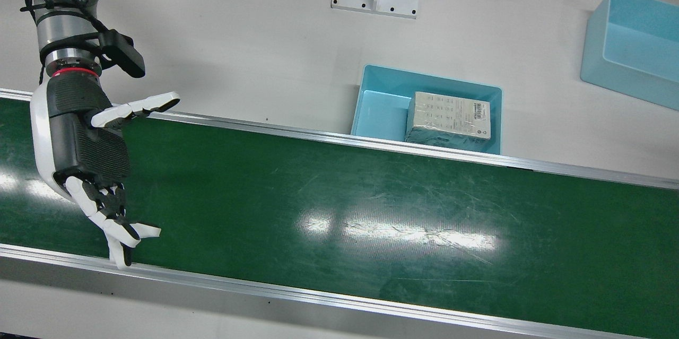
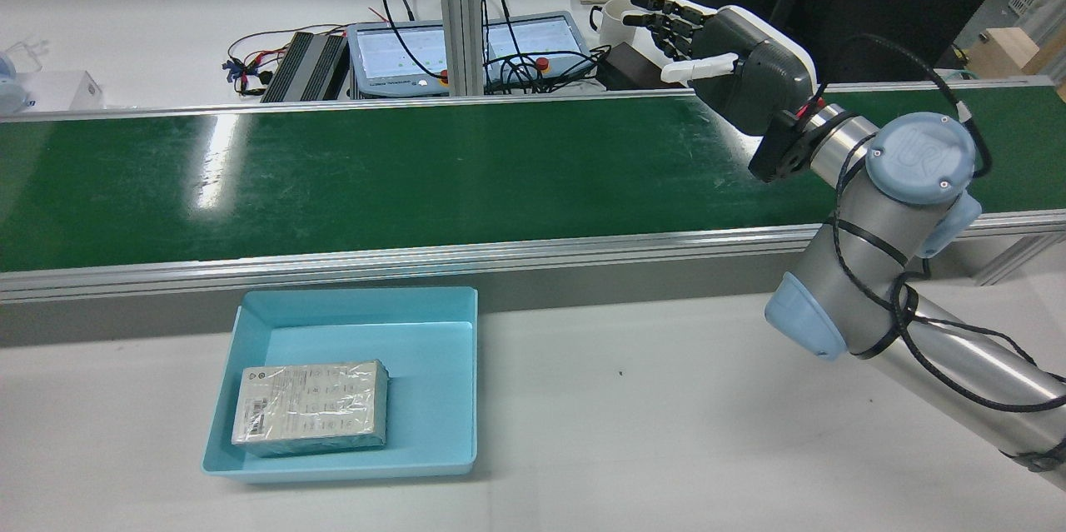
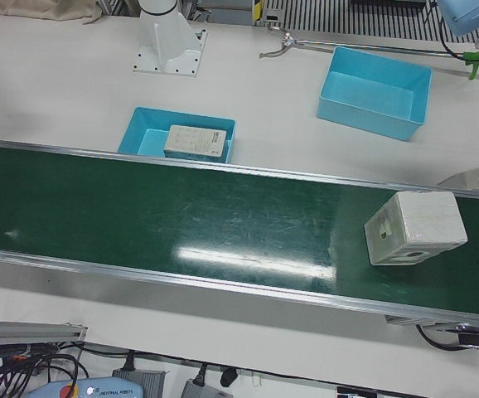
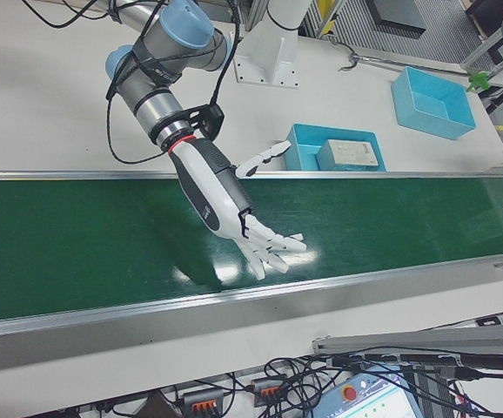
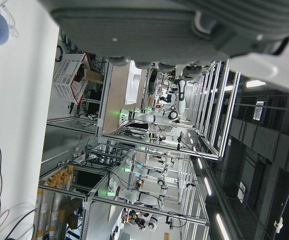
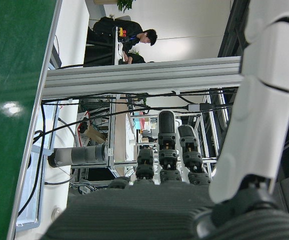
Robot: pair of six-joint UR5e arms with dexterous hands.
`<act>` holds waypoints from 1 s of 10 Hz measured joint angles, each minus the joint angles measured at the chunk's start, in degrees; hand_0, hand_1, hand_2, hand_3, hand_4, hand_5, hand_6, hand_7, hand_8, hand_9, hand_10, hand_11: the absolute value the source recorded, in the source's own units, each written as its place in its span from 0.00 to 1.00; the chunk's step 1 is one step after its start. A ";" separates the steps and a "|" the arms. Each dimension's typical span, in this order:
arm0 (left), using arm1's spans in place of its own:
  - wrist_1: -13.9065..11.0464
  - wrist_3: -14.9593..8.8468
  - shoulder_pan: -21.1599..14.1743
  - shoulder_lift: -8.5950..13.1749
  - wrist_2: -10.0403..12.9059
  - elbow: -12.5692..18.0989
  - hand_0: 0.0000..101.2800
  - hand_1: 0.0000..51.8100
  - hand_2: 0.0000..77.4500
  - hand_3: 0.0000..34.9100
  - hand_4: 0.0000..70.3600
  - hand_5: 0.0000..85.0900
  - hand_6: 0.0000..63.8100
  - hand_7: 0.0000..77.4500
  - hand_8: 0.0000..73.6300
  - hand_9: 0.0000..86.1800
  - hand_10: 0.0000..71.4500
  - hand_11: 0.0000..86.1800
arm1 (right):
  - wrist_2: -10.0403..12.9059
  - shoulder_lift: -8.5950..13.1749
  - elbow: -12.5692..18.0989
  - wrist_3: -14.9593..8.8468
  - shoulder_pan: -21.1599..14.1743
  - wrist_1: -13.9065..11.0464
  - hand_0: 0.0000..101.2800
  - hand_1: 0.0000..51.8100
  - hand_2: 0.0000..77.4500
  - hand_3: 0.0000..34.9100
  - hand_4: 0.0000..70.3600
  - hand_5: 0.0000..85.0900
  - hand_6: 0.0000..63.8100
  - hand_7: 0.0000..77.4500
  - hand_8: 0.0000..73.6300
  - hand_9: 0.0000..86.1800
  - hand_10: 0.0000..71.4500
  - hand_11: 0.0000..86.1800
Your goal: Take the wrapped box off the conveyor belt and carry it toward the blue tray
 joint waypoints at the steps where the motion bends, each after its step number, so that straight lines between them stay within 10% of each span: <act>1: 0.00 0.00 0.00 0.00 0.00 0.00 0.00 0.00 0.01 0.00 0.00 0.01 0.01 0.01 0.01 0.01 0.01 0.01 | -0.12 0.01 0.15 -0.01 -0.06 -0.06 0.48 0.28 0.09 0.00 0.22 0.13 0.15 0.29 0.07 0.07 0.00 0.01; 10: 0.00 0.00 0.00 0.00 0.00 0.00 0.00 0.00 0.01 0.00 0.00 0.01 0.01 0.01 0.01 0.01 0.01 0.01 | -1.27 -0.13 -0.07 -0.04 -0.15 -0.32 0.49 0.35 0.14 0.00 0.22 0.19 0.17 0.34 0.08 0.10 0.00 0.01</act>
